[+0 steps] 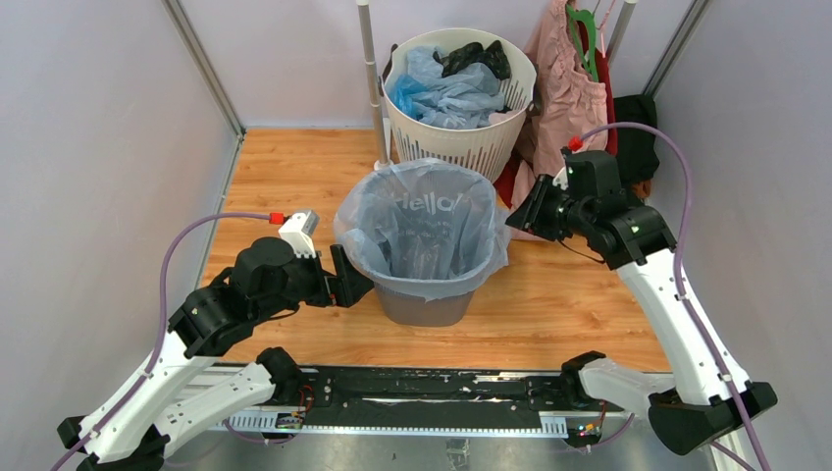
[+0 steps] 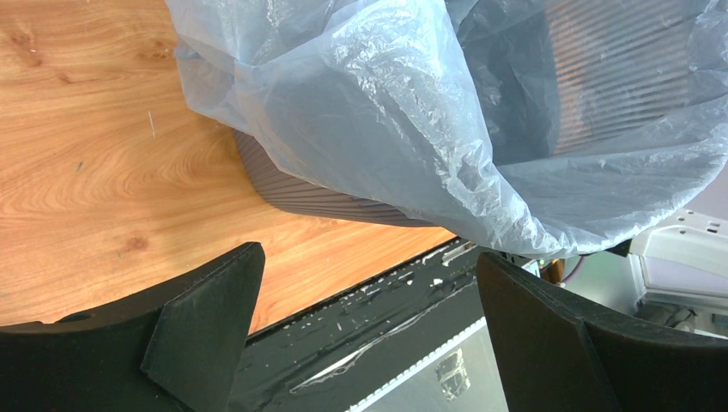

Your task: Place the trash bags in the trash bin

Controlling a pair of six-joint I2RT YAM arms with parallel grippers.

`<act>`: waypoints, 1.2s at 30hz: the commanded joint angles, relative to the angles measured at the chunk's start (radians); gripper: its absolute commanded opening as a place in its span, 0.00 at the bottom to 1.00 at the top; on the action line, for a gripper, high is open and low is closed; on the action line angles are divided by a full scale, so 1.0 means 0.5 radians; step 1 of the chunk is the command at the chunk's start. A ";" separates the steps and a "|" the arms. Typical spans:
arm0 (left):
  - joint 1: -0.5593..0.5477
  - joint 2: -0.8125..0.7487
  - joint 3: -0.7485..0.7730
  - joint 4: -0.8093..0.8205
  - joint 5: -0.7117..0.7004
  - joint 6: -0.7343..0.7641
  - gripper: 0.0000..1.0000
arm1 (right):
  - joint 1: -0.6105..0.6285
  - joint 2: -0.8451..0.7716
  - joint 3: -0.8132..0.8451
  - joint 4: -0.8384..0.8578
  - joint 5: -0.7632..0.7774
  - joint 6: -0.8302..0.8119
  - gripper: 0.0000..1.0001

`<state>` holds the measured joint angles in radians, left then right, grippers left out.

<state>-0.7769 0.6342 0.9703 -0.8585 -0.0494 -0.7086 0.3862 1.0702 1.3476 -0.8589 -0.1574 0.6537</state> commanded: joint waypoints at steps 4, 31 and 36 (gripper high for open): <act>-0.018 -0.005 0.064 -0.001 -0.030 0.033 1.00 | -0.027 0.135 0.054 -0.002 -0.160 -0.003 0.34; -0.017 0.012 0.063 0.002 -0.036 0.035 1.00 | 0.031 0.304 -0.048 0.012 -0.178 -0.085 0.17; -0.017 0.013 0.060 0.002 -0.036 0.035 1.00 | 0.030 0.242 -0.090 0.010 -0.144 -0.097 0.01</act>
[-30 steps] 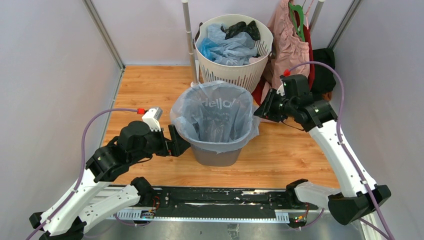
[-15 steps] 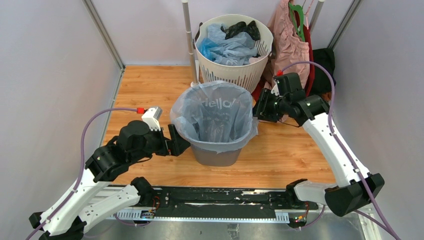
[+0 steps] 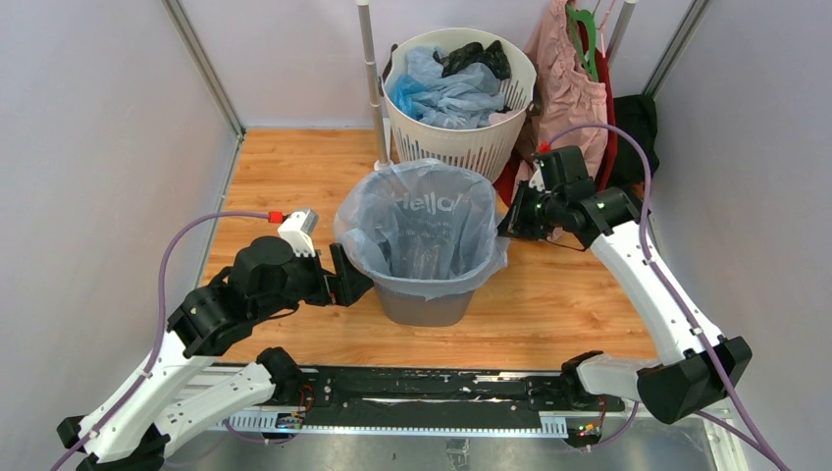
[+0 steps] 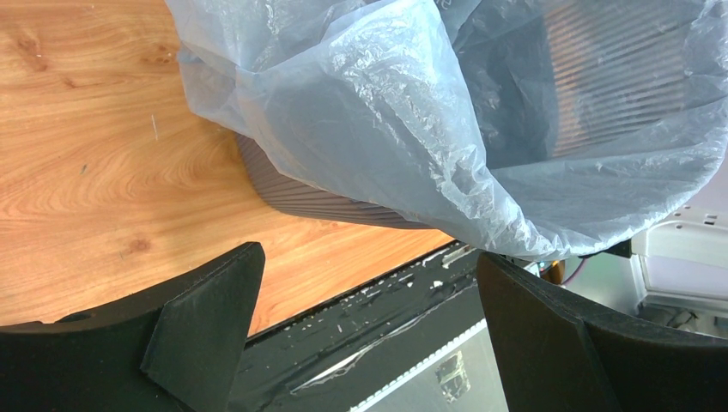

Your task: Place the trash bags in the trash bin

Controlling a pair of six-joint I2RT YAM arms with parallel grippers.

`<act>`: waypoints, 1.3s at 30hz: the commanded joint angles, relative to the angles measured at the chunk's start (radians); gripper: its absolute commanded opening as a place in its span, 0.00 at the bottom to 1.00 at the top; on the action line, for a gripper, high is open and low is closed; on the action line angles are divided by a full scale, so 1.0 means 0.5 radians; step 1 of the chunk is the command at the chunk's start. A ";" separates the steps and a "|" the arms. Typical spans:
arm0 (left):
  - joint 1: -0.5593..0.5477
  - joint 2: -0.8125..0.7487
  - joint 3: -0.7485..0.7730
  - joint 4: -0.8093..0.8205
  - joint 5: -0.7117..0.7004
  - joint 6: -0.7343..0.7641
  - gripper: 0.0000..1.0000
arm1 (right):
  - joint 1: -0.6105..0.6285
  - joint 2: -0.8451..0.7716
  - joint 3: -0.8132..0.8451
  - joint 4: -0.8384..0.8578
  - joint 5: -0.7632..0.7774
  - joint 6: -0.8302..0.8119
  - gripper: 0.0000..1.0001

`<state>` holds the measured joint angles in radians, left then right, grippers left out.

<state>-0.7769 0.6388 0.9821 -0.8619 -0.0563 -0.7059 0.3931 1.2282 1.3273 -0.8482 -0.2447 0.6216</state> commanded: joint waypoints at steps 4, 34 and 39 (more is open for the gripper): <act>-0.017 -0.004 0.034 0.006 -0.022 0.031 1.00 | 0.012 -0.142 -0.095 -0.036 0.093 -0.046 0.00; -0.017 -0.009 0.024 0.009 -0.026 0.024 1.00 | 0.021 0.002 -0.122 0.040 -0.076 -0.113 0.18; -0.018 -0.006 0.024 0.009 -0.029 0.028 1.00 | 0.021 -0.068 -0.175 0.027 -0.045 -0.117 0.06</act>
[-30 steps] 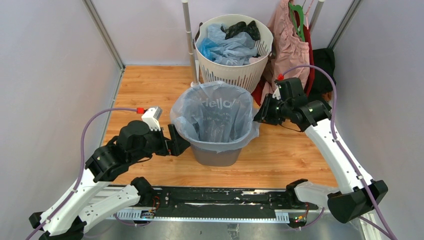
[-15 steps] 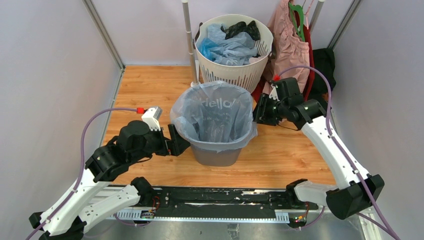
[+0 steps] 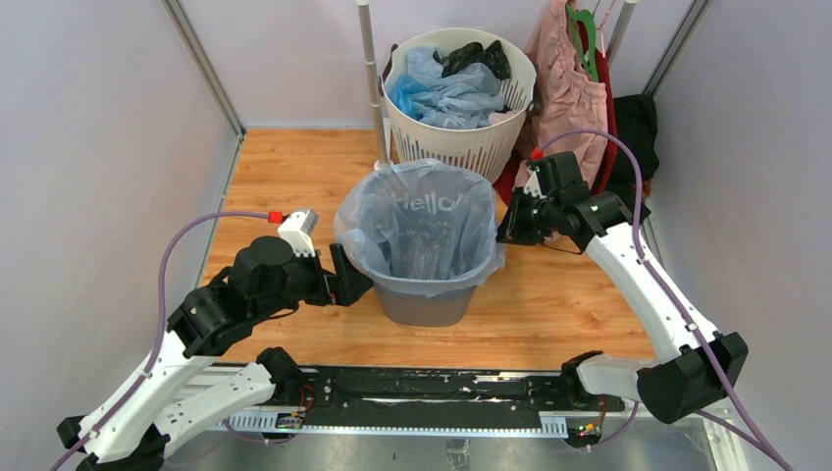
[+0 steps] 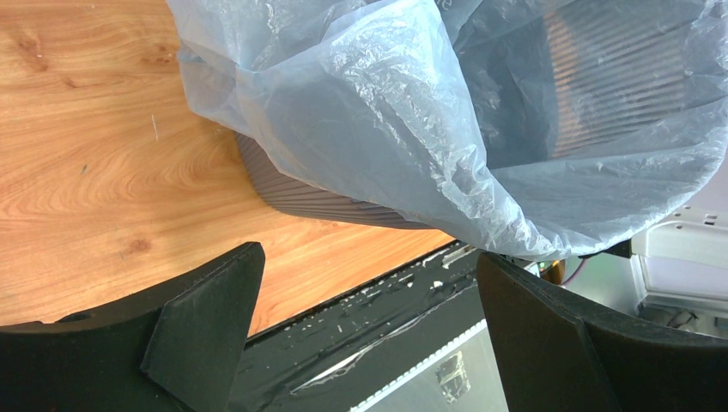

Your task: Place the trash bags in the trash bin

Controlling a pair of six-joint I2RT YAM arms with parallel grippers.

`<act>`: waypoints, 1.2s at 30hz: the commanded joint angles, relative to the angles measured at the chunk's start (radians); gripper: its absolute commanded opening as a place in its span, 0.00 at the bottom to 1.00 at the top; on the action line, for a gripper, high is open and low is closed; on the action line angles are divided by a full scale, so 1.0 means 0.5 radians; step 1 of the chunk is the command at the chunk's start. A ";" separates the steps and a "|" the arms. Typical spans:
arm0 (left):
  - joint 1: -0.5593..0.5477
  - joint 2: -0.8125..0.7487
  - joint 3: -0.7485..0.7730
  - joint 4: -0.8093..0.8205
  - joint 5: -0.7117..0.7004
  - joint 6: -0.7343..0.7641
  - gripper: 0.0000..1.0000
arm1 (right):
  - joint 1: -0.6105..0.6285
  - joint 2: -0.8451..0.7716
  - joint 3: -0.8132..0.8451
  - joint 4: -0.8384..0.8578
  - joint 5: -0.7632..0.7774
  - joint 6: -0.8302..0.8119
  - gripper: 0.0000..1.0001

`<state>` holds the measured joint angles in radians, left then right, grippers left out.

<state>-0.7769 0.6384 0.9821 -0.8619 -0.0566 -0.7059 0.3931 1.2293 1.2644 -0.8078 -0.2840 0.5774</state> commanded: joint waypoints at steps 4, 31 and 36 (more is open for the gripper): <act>-0.018 -0.001 0.027 0.009 -0.027 0.028 1.00 | 0.019 -0.128 -0.099 -0.083 0.071 -0.047 0.02; -0.017 -0.019 0.027 0.000 -0.024 0.028 1.00 | 0.017 -0.431 -0.311 -0.042 0.070 -0.030 0.47; -0.017 -0.019 0.021 0.001 -0.025 0.025 1.00 | 0.018 -0.458 -0.301 -0.075 0.051 -0.036 0.42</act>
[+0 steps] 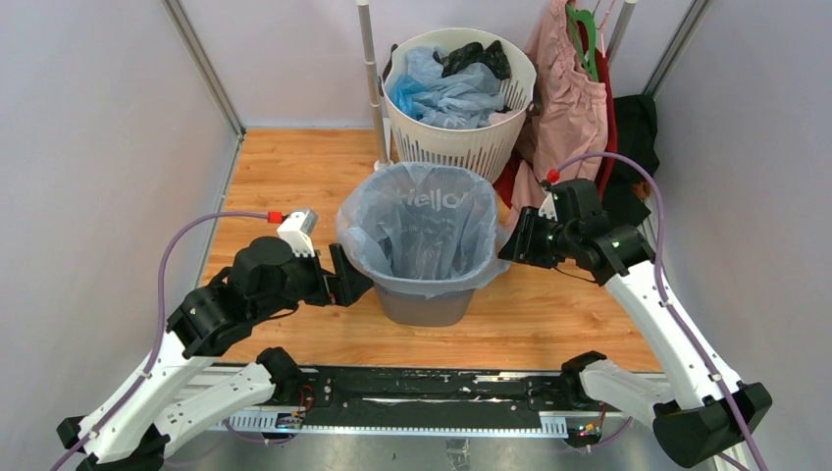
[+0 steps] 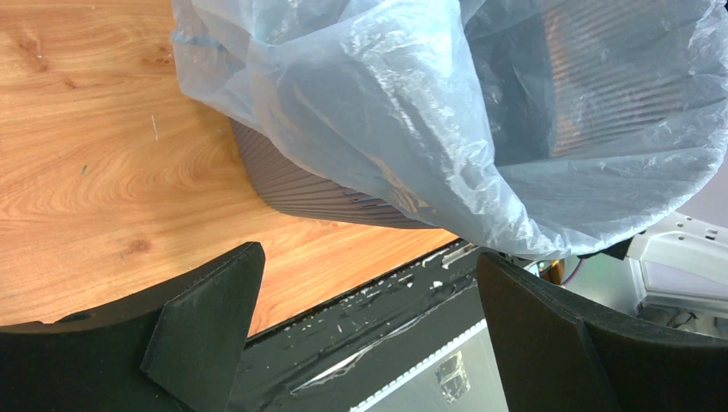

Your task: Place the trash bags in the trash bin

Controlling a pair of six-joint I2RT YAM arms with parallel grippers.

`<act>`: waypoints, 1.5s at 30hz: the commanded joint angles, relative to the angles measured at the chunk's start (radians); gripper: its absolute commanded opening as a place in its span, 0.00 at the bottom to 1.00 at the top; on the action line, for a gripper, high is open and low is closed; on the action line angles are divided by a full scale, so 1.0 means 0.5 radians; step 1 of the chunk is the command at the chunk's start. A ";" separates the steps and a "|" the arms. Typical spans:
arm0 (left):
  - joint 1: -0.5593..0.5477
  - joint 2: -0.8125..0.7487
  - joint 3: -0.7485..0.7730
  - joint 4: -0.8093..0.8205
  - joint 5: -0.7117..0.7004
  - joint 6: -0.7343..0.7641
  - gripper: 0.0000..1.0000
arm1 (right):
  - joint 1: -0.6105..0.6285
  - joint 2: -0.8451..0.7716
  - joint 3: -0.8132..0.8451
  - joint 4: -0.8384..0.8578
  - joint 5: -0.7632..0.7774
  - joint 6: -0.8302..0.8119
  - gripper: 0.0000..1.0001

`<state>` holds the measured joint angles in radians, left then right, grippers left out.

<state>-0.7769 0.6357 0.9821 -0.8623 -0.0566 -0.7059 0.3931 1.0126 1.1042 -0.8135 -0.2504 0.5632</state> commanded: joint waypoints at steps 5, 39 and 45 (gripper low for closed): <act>-0.019 -0.017 0.012 0.004 -0.025 0.024 1.00 | 0.016 0.035 0.011 -0.076 -0.002 -0.019 0.42; -0.017 -0.078 0.013 -0.024 -0.052 0.020 1.00 | -0.028 -0.393 -0.447 0.585 -0.243 0.548 0.00; -0.017 -0.092 0.038 -0.043 -0.061 0.022 1.00 | -0.047 -0.338 -0.472 0.432 -0.169 0.499 0.13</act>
<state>-0.7769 0.6029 0.9821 -0.8692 -0.0723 -0.7059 0.3878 0.8082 0.8452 -0.5411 -0.3519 0.8215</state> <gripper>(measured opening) 0.997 0.032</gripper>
